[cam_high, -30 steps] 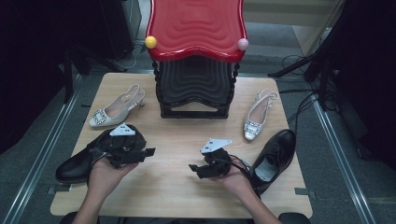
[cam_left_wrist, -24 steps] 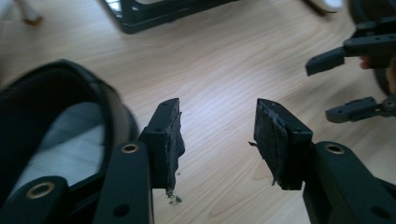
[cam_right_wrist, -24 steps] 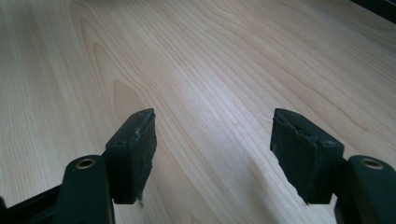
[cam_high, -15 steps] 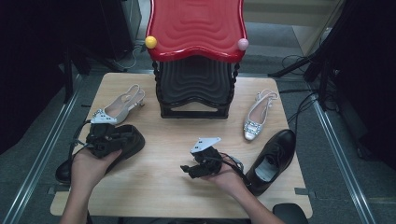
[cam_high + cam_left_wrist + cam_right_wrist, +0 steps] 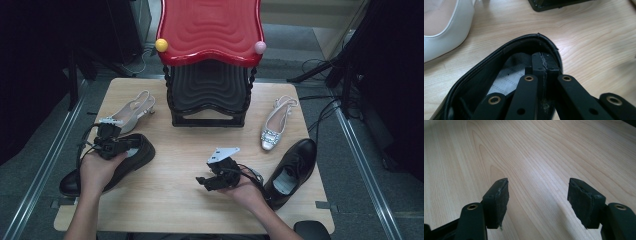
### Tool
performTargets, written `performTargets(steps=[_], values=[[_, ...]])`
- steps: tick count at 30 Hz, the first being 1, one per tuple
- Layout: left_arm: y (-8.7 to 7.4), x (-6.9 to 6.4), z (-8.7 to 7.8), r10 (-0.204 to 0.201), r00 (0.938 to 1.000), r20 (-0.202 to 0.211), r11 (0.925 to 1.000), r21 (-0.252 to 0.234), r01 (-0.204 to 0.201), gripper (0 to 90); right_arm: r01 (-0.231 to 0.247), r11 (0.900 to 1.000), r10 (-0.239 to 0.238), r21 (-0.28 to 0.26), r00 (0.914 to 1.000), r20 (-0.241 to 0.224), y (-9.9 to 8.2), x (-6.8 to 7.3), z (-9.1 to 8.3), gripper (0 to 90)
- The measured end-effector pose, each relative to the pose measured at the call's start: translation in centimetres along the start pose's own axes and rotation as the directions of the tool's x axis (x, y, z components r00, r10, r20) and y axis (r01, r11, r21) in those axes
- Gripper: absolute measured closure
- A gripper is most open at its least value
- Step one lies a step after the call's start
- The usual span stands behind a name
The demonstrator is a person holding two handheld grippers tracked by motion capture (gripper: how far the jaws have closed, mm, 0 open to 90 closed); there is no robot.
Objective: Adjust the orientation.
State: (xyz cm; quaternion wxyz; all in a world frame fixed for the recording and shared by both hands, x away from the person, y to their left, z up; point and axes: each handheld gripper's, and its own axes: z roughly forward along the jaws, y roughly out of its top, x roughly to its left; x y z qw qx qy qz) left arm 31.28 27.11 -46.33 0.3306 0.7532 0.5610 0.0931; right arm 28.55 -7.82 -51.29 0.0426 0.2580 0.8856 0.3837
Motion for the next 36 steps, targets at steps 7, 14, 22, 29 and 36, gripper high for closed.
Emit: performTargets(steps=[7,14,22,29,36], values=[[0.6,-0.2,1.4,0.01,0.9998,-0.014,0.9994,0.034,-0.01,89.9,-0.024,0.9997,0.024,0.001,0.9996,0.012,-0.6,-0.1,-0.7,35.0],[0.5,-1.0,1.7,0.02,0.9995,0.025,0.9984,0.053,-0.021,90.0,-0.047,0.9983,0.048,-0.035,0.9986,0.023,-0.9,-0.5,-1.7,36.3],[0.3,-3.5,2.2,0.081,0.9927,0.09,0.9928,0.081,-0.088,90.0,-0.061,0.9938,0.065,-0.093,0.9972,0.036,-0.9,-0.9,-2.6,38.1],[0.4,-5.4,2.8,0.107,0.9841,0.141,0.9885,0.091,-0.121,90.0,-0.078,0.9903,0.084,-0.115,0.9953,0.047,-1.0,-1.3,-3.2,38.5],[0.8,-7.2,3.6,0.141,0.9727,0.184,0.9825,0.095,-0.16,90.0,-0.085,0.9902,0.092,-0.11,0.994,0.059,-1.4,-1.4,-3.4,38.7]])
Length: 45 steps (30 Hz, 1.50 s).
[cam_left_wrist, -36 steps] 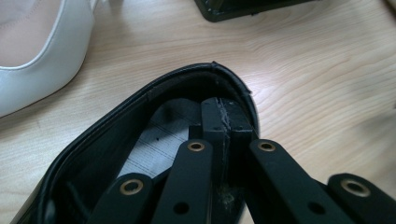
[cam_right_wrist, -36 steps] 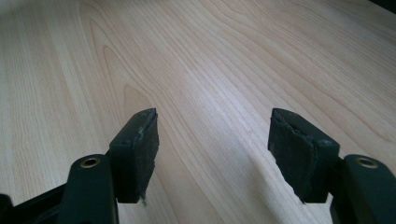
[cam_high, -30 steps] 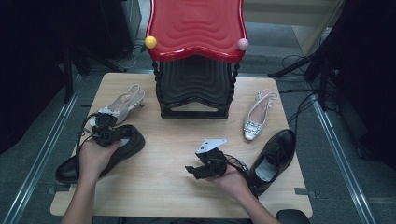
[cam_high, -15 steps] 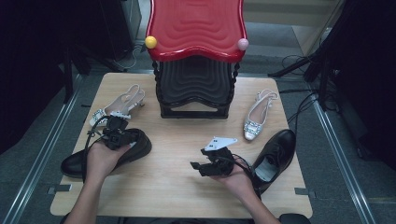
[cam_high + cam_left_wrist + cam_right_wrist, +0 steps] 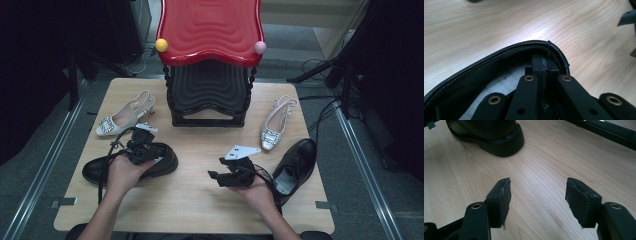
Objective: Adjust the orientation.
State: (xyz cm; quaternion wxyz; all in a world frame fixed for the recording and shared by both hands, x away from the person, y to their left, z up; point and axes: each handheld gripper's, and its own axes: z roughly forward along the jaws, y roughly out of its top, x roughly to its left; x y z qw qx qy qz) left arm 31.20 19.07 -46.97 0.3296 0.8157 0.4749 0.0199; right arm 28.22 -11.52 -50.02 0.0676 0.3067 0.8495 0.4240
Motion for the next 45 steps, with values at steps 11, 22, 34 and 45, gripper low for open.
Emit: performTargets(steps=[11,22,34,45], values=[[1.2,-2.1,1.8,0.046,0.9969,0.064,0.9989,0.006,-0.046,90.0,-0.038,0.9993,0.038,-0.008,0.999,0.022,-0.7,-0.3,-0.7,38.9],[2.1,-4.0,3.2,0.099,0.9903,0.097,0.9949,0.009,-0.101,90.0,-0.039,0.9991,0.038,0.015,0.999,0.023,-1.2,0.1,-0.6,38.9],[3.5,-6.8,4.8,0.165,0.983,0.079,0.9852,0.032,-0.168,90.0,-0.045,0.9985,0.045,-0.032,0.9988,0.019,-0.2,0.0,-0.8,39.1],[3.1,-6.7,1.7,0.147,0.9841,0.1,0.9875,-0.074,-0.14,73.9,-0.015,0.9988,0.014,-0.047,0.9998,-0.017,0.5,0.1,-0.3,47.9]])
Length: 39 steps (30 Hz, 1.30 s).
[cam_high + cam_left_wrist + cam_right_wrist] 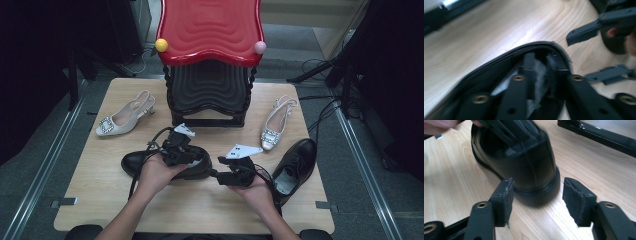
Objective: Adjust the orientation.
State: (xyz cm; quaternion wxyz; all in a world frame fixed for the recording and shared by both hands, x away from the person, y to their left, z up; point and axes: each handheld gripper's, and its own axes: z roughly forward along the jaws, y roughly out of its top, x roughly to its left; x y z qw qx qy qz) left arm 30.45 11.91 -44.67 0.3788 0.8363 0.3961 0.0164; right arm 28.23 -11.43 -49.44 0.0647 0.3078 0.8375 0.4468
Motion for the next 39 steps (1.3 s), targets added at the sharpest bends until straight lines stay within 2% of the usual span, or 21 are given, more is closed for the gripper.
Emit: performTargets(steps=[3,7,9,12,13,14,16,18,20,23,24,27,34,39], values=[[-0.4,-0.1,-2.2,-0.012,0.9997,-0.023,0.9992,-0.038,0.011,71.3,-0.012,0.9999,0.012,-0.003,0.9996,-0.026,0.4,-0.2,0.1,61.5],[-1.9,0.0,-4.6,-0.031,0.9967,-0.075,0.9981,-0.056,0.027,71.3,-0.025,0.9996,0.025,-0.009,0.9997,-0.002,1.0,-0.3,0.1,77.0],[-2.9,0.3,-5.3,-0.04,0.9945,-0.097,0.9982,-0.049,0.036,77.0,-0.025,0.9996,0.025,-0.013,0.9997,0.002,1.4,-0.4,0.0,82.1],[-4.6,1.0,-5.9,-0.083,0.9908,-0.107,0.9958,-0.046,0.079,85.7,-0.025,0.9997,0.025,-0.009,0.9994,0.022,2.1,-0.9,0.1,86.4],[-4.6,1.0,-5.9,-0.083,0.9908,-0.107,0.9958,-0.046,0.079,87.8,-0.032,0.9995,0.032,-0.008,0.9992,0.023,2.3,-1.1,0.2,88.1],[-5.8,1.5,-6.1,-0.106,0.9877,-0.115,0.9941,-0.035,0.102,88.9,-0.04,0.9992,0.041,-0.007,0.999,0.017,2.5,-1.4,0.4,88.8],[-7.0,2.1,-6.2,-0.14,0.9832,-0.117,0.99,-0.031,0.138,89.9,-0.056,0.9984,0.056,0.0,0.9984,0.012,2.9,-1.7,0.8,89.6],[-8.1,2.6,-6.1,-0.165,0.9792,-0.119,0.9863,-0.017,0.164,90.0,-0.044,0.9991,0.044,0.0,0.9989,0.019,3.2,-1.7,1.3,89.3],[-9.1,3.1,-6.0,-0.184,0.9749,-0.125,0.9828,-0.012,0.184,90.0,-0.029,0.9995,0.03,-0.009,0.9989,0.037,3.5,-1.9,1.8,88.9],[-10.0,3.7,-5.5,-0.192,0.9707,-0.145,0.9812,-0.008,0.193,90.0,-0.04,0.9992,0.041,-0.006,0.9985,0.037,3.6,-2.2,2.7,90.0],[-10.2,4.0,-5.3,-0.2,0.9711,-0.13,0.9797,-0.018,0.2,90.0,-0.049,0.9988,0.049,0.0,0.9986,0.021,3.6,-2.3,3.0,90.0],[-10.4,4.7,-5.3,-0.218,0.9712,-0.097,0.9758,-0.043,0.215,90.0,-0.047,0.9989,0.047,-0.002,0.9987,0.022,3.5,-2.2,3.2,90.0],[-10.2,5.0,-5.0,-0.201,0.9739,-0.105,0.9793,-0.042,0.198,89.9,-0.054,0.9986,0.054,0.004,0.9985,-0.008,2.8,-1.7,2.5,90.0],[-10.0,5.4,-4.9,-0.199,0.9761,-0.088,0.9798,-0.041,0.196,89.4,-0.054,0.9984,0.054,0.014,0.9983,-0.023,2.1,-1.0,1.8,90.0]])
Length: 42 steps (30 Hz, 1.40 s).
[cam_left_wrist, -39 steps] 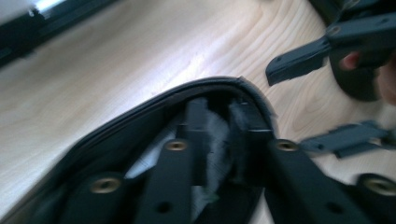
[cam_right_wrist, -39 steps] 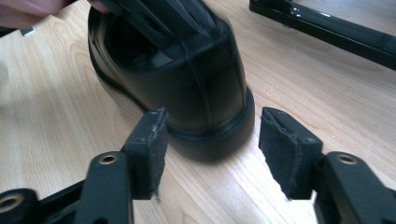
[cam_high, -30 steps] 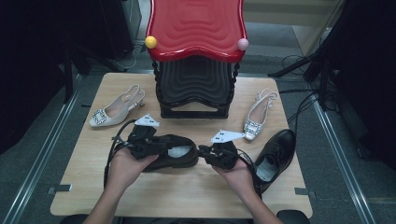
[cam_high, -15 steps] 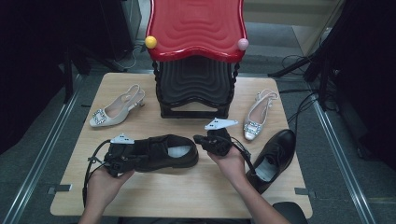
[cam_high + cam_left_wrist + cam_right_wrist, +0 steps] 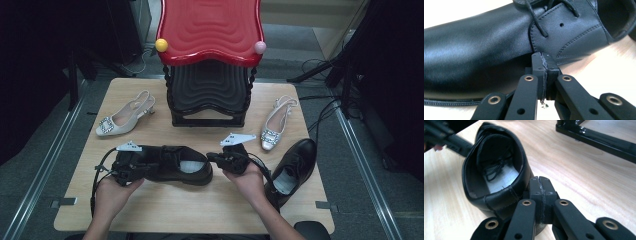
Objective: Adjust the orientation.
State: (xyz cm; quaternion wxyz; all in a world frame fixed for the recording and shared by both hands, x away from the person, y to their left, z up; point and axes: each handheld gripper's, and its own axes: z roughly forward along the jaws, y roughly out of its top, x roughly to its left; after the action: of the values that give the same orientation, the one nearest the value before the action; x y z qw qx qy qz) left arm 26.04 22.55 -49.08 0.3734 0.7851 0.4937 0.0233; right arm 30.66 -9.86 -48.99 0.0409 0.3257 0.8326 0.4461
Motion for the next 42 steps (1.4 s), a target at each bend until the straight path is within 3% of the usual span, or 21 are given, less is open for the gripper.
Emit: performTargets(steps=[10,21,26,30,33,42], values=[[1.0,0.2,0.8,0.027,0.9995,0.019,0.9996,0.01,-0.027,88.4,0.012,0.9997,-0.012,0.019,0.9997,-0.023,-1.6,1.9,-1.5,90.0],[1.9,0.1,1.6,0.045,0.9981,0.041,0.9988,0.015,-0.046,89.6,-0.004,0.9991,0.006,0.043,0.9985,-0.055,-2.6,3.2,-2.3,90.0],[2.0,0.2,1.8,0.044,0.9972,0.059,0.9989,0.013,-0.045,89.7,0.026,0.9978,-0.022,0.06,0.9972,-0.071,-2.9,4.0,-2.7,90.0],[1.9,0.3,1.5,0.052,0.997,0.057,0.9986,0.006,-0.053,88.2,0.033,0.997,-0.027,0.07,0.9965,-0.08,-2.8,3.6,-2.8,90.0],[1.6,0.2,1.0,0.063,0.9976,0.03,0.998,-0.002,-0.063,87.8,0.029,0.9972,-0.024,0.069,0.9968,-0.076,-2.6,3.1,-2.6,90.0],[-0.4,-0.4,0.4,0.023,0.9997,0.009,0.9997,0.005,-0.023,87.8,0.041,0.9954,-0.034,0.087,0.9963,-0.078,-1.5,1.8,-0.8,89.7]])
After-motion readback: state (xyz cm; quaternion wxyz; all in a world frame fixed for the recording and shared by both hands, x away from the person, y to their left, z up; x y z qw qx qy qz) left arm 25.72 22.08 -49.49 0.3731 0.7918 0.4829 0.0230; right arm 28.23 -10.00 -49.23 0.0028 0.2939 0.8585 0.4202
